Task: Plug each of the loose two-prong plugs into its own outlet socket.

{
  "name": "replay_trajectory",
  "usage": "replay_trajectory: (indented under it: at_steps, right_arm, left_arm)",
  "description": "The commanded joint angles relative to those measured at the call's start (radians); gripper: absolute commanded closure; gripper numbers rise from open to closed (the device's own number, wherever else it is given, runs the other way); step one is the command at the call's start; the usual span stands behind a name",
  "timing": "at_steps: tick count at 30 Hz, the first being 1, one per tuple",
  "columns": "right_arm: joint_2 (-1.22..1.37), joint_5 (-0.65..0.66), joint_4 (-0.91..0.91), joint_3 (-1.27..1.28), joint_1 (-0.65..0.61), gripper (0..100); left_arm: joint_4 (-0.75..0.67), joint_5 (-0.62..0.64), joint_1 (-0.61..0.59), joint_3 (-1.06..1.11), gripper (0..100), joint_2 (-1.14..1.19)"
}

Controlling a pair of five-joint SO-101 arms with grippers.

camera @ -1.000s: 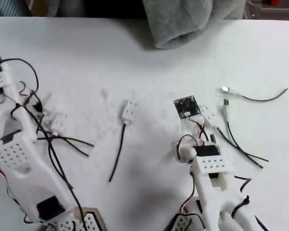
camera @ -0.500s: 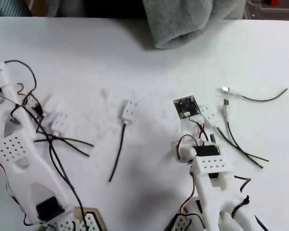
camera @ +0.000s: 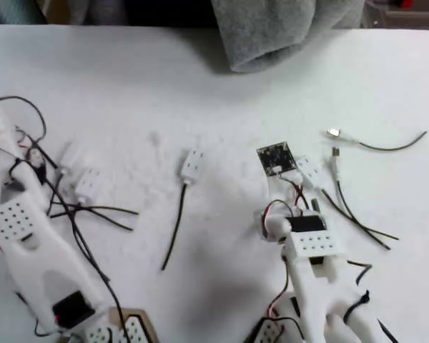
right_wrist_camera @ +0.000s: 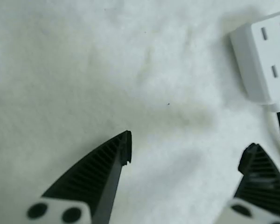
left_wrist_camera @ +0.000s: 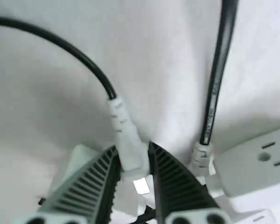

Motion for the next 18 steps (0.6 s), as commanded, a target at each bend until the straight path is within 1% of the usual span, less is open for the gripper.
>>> replay_trajectory:
  at_steps: [1, 4, 5, 9, 14, 18]
  right_arm:
    - [0.002, 0.008, -0.015, -0.005, -0.002, 63.6]
    - [0.002, 0.006, -0.021, -0.005, -0.002, 63.6]
    - [0.002, 0.005, -0.03, -0.003, -0.002, 63.6]
    - [0.002, 0.003, -0.035, -0.003, -0.001, 63.6]
    - [0.002, 0.002, -0.035, -0.003, -0.001, 63.6]
    - [0.002, 0.002, -0.035, -0.003, -0.001, 63.6]
  left_arm:
    - [0.009, -0.015, -0.021, -0.155, 98, -0.008]
    - [0.009, -0.02, -0.018, -0.242, 98, -0.041]
    - [0.009, -0.04, -0.008, -0.253, 98, -0.064]
    - [0.009, -0.186, 0.073, -0.207, 98, -0.206]
    - [0.009, -0.284, 0.189, -0.003, 98, -0.463]
    - [0.009, -0.374, 0.302, 0.287, 98, -0.705]
